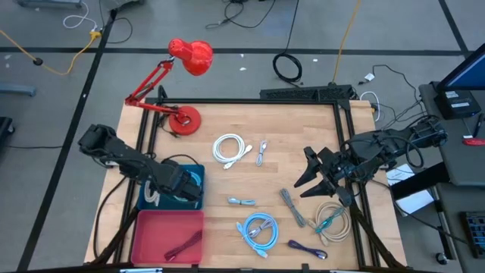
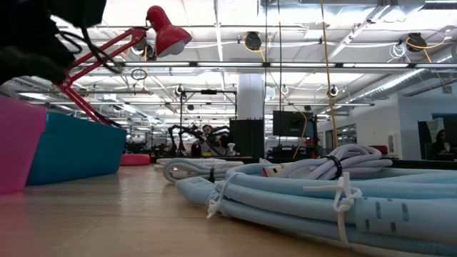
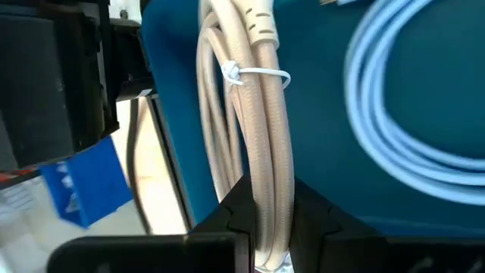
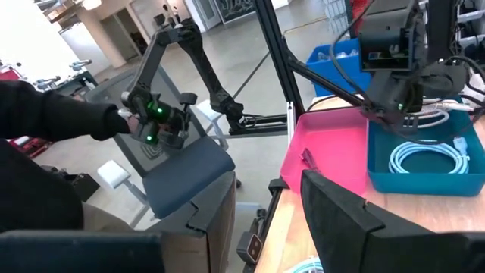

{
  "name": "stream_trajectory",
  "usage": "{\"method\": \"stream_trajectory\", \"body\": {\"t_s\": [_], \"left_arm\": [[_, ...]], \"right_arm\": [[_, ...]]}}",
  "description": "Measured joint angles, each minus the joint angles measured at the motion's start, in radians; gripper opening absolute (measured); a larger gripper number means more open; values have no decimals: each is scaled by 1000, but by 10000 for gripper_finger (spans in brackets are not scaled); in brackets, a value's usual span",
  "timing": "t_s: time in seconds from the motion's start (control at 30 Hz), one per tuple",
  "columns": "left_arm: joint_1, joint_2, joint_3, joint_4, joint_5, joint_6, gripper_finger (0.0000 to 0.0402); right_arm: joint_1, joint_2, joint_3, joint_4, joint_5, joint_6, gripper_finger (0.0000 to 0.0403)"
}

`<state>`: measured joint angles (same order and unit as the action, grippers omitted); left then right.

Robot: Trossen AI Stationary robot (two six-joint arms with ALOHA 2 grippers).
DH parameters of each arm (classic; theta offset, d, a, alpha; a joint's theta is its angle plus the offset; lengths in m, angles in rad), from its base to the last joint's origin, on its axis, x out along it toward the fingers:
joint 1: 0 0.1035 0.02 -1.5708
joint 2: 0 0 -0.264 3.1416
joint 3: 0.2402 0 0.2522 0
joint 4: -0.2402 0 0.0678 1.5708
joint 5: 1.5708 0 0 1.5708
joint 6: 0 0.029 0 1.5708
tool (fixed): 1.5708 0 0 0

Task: Pick & Place USB Port
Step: Put the top brown HDMI cable into the blue bin, then put the white USB cable into the red bin

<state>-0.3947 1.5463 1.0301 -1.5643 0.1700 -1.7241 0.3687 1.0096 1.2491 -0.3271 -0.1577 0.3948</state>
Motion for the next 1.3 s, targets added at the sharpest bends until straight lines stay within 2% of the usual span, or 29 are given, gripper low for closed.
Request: {"method": "stream_trajectory", "body": {"t_s": [0.13, 0.3, 0.47, 0.87, 1.0, 1.13, 1.3], "left_arm": [[23, 0, -21, 10, 19, 43, 41], [42, 0, -22, 39, -12, 72, 94], [47, 0, -22, 125, -65, 81, 133], [69, -25, -22, 361, -153, 70, 178], [70, -81, -22, 518, -259, 70, 183], [58, -163, -22, 700, -447, 95, 184], [52, -254, -22, 1053, -646, 272, 184]], "right_arm": [[0, 0, 0, 0, 0, 4, 141], [0, 0, 0, 8, 0, 4, 141], [0, 0, 0, 8, 3, 4, 141], [0, 0, 0, 8, 5, 9, 141], [0, 0, 0, 8, 5, 13, 141], [0, 0, 0, 7, 4, 24, 141], [0, 0, 0, -18, 2, 26, 141]]}}
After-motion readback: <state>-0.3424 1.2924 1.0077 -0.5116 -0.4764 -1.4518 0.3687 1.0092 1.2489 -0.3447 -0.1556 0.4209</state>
